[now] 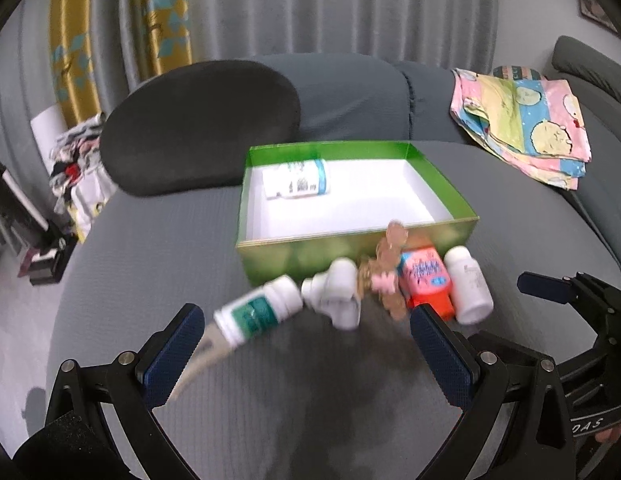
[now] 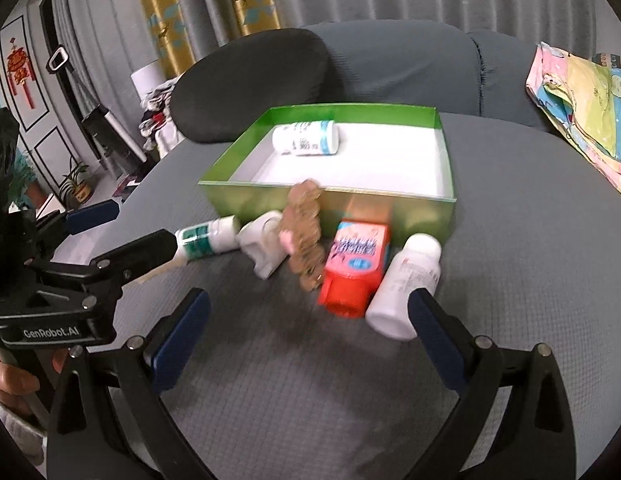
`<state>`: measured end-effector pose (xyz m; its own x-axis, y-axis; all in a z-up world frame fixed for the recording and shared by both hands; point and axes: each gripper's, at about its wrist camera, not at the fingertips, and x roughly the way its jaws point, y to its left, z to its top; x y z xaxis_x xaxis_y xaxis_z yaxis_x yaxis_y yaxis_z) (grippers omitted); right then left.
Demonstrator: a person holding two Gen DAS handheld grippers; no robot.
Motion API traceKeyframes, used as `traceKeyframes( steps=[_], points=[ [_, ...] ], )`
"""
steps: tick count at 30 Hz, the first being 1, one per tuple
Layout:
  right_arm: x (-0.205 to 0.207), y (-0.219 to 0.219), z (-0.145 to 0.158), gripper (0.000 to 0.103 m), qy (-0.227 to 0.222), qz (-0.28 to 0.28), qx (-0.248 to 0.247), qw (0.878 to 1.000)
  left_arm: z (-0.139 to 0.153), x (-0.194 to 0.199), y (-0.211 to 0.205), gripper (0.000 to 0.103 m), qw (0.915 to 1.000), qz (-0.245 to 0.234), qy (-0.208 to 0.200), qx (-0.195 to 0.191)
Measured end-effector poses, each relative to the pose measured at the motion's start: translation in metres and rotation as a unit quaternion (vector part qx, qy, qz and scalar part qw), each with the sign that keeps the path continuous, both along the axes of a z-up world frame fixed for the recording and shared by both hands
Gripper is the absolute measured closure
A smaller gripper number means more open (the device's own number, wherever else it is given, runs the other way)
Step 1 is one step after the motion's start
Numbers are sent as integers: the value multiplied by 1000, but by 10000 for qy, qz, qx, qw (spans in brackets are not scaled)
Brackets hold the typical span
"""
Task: Organize rigid objects
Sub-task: 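Move the left gripper toward the beige hair claw clip, then grasp the beige hair claw clip with the left gripper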
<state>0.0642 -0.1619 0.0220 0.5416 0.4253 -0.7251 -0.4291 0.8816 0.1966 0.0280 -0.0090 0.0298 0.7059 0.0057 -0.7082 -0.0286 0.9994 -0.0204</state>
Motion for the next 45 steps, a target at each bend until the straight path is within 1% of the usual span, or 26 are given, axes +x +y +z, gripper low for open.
traceKeyframes(
  steps=[3,6,10,15,17,20,23,26,30,36,41,45],
  points=[
    [-10,7,-4,4,57,141,-69,9999,-8,-12,12,0,9999,116,109,-67],
    [-20,17,-11,4,134,322,-118,9993,-18,-22,34,0,9990,362,234,-134],
    [-26,33,-19,4,241,567,-144,9980,-33,-36,73,0,9959,769,392,-254],
    [-29,59,-34,4,402,891,-189,9950,-52,-49,108,0,9915,1087,578,-423],
    [-29,67,-39,4,477,970,-172,9940,-60,-52,118,1,9893,1193,637,-542],
    [-24,80,-47,4,676,1082,15,9918,-69,-53,127,1,9874,1274,679,-645],
    [-17,94,-55,4,914,1134,301,9889,-76,-51,129,1,9879,1197,712,-683],
    [-4,106,-61,4,1183,1063,626,9853,-80,-48,132,1,9889,1117,731,-652],
    [16,123,-69,4,1705,952,1138,9741,-87,-39,135,1,9899,998,798,-621],
    [30,172,-76,5,1928,1114,1165,9679,-91,-21,133,0,9923,725,847,-549],
    [42,187,-81,5,2139,1114,1233,9626,-91,-9,131,0,9947,470,764,-494],
    [47,195,-82,8,2190,1088,1296,9610,-93,-1,131,2,9961,207,696,-511]
  ],
)
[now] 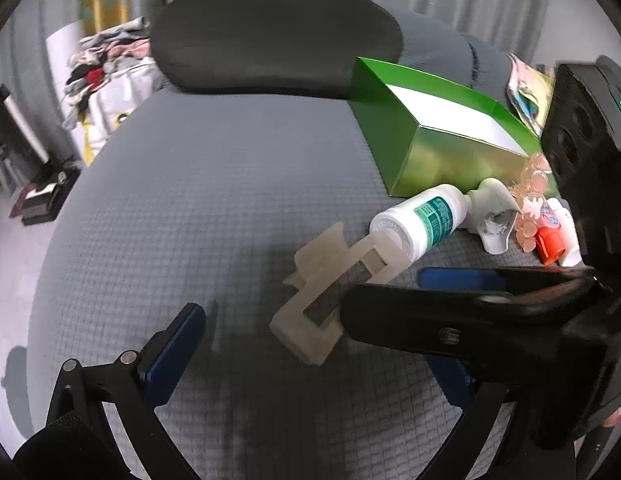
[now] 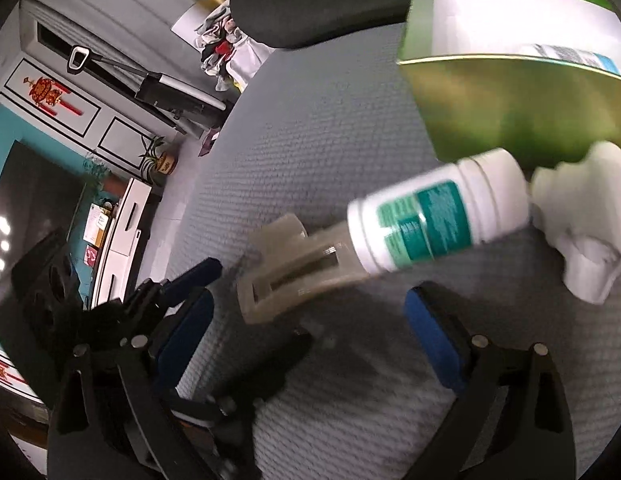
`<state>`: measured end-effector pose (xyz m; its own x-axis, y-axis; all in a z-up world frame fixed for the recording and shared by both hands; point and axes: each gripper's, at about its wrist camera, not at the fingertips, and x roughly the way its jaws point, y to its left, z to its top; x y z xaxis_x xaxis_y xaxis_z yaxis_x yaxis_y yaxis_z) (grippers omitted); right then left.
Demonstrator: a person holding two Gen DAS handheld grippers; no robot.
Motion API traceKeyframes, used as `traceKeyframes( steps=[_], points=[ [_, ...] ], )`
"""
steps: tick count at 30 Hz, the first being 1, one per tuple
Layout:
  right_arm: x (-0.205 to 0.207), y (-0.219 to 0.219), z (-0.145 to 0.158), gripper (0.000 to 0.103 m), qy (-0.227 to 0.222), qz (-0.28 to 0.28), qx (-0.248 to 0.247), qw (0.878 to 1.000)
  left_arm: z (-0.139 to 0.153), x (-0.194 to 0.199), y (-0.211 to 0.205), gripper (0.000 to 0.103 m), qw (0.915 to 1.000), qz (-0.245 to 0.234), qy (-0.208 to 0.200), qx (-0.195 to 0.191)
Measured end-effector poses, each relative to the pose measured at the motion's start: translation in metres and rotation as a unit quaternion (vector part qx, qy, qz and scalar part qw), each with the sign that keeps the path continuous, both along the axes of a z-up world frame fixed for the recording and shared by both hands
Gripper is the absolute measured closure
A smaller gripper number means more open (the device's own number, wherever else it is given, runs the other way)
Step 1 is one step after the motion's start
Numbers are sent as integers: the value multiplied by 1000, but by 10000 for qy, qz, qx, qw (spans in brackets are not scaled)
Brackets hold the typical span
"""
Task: Organize rigid objects
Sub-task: 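Grasp the beige hair claw clip with the left gripper, then carry the claw clip into the green box and open the left gripper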
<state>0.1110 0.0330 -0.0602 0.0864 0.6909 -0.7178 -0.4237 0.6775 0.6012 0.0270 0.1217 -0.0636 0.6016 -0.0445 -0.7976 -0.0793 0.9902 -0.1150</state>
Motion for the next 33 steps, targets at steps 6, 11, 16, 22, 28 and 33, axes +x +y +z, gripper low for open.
traceKeyframes(
  steps=[6,11,16,22,28,33],
  points=[
    [6,13,-2,28,-20,6,-43,10000,-10,9,9,31,9994,-114,73,-318],
    [9,13,-7,56,-68,-38,-137,9999,-11,6,11,35,9993,-148,38,-333],
    [7,8,-5,64,-273,-25,-189,9994,-12,2,3,46,9999,-131,29,-55],
    [-1,-3,7,70,-539,-95,-145,9984,-5,-11,-4,50,9998,-144,-63,-102],
    [-16,-18,22,70,-846,-176,-160,9961,14,-19,-21,50,9993,-297,-217,-102],
    [-15,-37,50,70,-1119,-382,-55,9930,43,-12,-41,50,9976,-508,-463,-14]
  ],
)
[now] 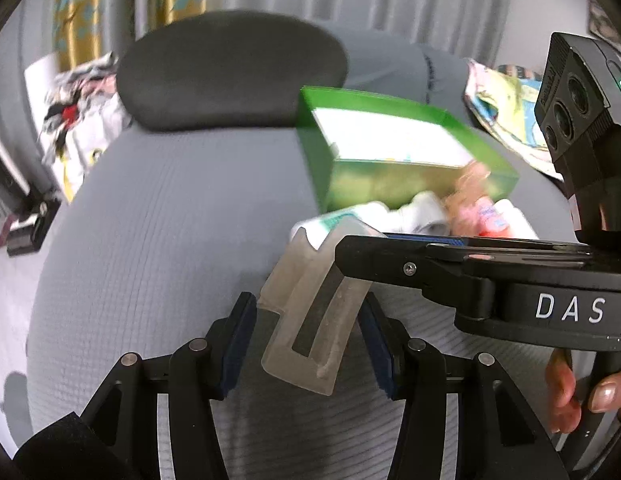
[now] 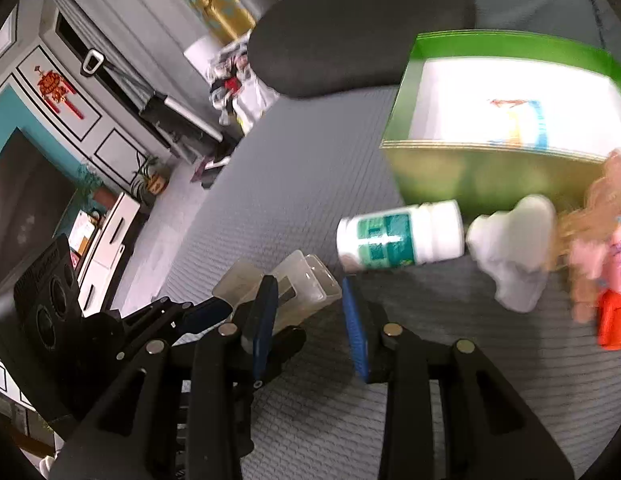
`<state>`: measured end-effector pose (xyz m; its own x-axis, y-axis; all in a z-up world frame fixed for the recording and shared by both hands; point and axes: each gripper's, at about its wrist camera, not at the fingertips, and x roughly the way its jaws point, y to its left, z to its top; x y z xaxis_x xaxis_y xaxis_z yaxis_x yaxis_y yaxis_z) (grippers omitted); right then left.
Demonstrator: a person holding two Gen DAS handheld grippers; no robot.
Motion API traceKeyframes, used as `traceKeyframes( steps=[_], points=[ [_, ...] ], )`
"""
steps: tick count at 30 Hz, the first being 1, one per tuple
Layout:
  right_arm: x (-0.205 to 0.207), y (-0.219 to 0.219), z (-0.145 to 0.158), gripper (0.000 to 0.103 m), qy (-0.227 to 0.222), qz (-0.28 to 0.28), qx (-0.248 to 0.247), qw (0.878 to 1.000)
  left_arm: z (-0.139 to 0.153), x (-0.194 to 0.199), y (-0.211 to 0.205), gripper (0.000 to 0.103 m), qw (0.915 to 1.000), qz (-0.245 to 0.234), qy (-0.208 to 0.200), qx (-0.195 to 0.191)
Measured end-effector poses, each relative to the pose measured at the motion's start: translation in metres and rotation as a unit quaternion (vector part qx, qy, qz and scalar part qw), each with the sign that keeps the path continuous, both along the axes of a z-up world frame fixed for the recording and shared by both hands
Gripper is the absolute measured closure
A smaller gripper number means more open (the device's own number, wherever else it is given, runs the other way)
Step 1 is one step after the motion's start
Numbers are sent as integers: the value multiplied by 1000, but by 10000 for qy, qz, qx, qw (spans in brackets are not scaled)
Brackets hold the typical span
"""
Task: Organize rigid objects
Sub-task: 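Carry the claw clip into the green box and open the left gripper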
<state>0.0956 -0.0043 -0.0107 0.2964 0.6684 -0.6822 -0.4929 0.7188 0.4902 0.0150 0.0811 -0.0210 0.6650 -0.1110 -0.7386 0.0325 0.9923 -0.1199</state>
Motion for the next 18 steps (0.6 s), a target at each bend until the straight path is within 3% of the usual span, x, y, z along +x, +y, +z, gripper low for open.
traceKeyframes(
  steps=[9,18],
  points=[
    [37,-51,60,70,-688,-554,98,9960,58,64,-41,50,9970,-582,-510,30],
    [92,-93,58,70,-717,-987,-54,9925,58,141,-71,50,9950,-929,-255,-247]
  ],
)
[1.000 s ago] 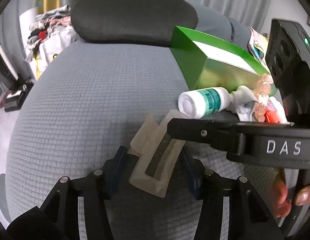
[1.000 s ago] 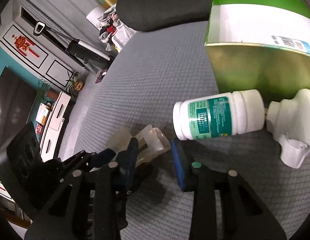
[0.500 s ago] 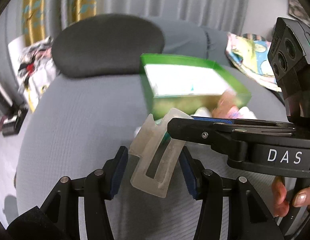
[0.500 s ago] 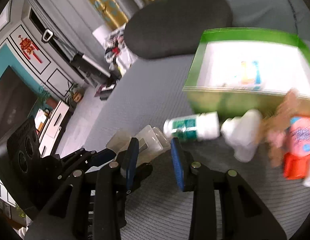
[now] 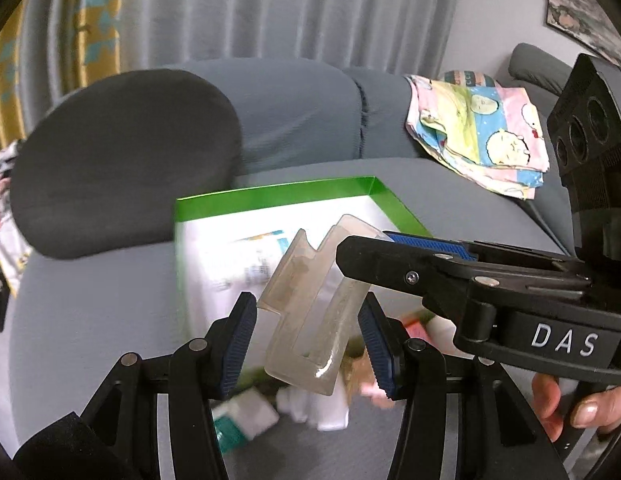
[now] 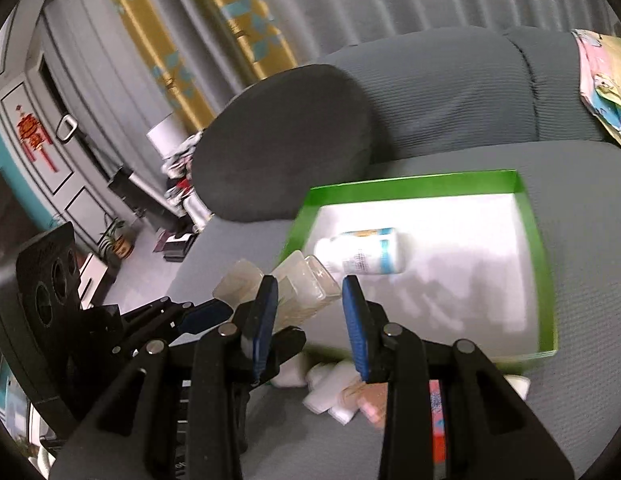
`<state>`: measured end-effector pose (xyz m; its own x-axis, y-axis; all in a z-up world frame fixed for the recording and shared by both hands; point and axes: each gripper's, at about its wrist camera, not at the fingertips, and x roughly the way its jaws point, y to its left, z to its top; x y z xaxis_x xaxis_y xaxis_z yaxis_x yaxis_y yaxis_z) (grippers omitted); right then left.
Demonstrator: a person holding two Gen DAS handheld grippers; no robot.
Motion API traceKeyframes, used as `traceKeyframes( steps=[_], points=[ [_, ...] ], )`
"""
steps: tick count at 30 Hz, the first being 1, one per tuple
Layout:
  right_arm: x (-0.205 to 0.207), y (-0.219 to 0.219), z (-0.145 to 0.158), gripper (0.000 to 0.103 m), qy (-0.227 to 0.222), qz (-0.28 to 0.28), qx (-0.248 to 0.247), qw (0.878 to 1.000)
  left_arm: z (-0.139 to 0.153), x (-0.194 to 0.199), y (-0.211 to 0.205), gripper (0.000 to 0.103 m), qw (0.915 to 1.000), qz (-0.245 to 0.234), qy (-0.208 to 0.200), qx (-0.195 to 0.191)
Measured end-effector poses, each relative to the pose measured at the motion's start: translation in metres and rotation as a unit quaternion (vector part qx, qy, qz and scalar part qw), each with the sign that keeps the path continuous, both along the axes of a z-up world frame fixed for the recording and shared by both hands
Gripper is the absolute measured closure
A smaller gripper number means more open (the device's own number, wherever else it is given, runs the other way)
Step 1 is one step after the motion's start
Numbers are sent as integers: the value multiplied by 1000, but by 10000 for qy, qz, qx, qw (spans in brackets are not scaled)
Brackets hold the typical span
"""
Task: Organize rigid objects
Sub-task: 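Carry the claw clip into the green box and open the left gripper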
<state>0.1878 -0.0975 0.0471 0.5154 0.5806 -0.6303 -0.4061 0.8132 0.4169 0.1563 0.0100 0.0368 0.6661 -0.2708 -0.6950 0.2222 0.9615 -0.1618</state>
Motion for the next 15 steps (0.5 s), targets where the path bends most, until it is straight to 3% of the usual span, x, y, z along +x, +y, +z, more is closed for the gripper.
traceKeyframes(
  steps=[5,7,8,9,15],
  points=[
    [26,-14,-20,67,286,-137,15,9995,-18,31,-9,49,9992,-76,363,-171],
    [37,-19,-32,55,557,-272,31,9981,-26,40,-9,35,9983,-3,527,-263],
    [41,-21,-34,40,602,-361,-8,9975,-28,41,-9,12,9981,71,567,-220],
    [43,-25,-38,33,612,-481,-83,9969,-29,42,-8,0,9981,191,566,-126],
    [37,-55,-45,33,664,-682,-44,9954,-26,33,8,0,9977,492,458,-41]
  ],
)
